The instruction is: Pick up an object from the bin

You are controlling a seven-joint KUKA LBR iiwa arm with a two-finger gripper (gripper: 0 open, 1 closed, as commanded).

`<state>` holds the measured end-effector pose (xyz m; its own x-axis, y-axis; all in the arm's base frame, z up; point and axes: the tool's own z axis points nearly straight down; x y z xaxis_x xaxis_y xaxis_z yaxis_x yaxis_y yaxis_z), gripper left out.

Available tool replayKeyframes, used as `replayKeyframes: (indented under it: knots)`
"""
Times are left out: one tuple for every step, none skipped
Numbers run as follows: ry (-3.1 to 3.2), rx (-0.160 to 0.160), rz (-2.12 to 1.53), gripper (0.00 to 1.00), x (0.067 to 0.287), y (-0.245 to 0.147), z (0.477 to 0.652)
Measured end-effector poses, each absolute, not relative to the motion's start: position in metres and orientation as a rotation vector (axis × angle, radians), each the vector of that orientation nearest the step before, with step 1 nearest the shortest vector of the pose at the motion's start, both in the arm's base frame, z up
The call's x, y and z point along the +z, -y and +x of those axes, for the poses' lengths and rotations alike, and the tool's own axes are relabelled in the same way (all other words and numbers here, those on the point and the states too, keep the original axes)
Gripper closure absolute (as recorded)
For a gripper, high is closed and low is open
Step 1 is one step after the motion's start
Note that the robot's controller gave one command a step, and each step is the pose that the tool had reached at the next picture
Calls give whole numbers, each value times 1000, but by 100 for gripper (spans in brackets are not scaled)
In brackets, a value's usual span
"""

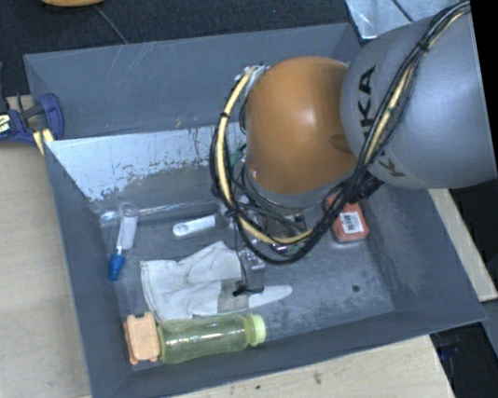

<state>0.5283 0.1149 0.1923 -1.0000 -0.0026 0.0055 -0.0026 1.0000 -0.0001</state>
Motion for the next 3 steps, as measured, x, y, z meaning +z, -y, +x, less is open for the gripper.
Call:
replayKeyframes:
  knots:
    - [3144, -2, 1, 0, 197, -114, 530]
    - [3153, -4, -28, 0, 154, -112, 535]
    - [3151, -5, -70, 100, 80, -114, 549]
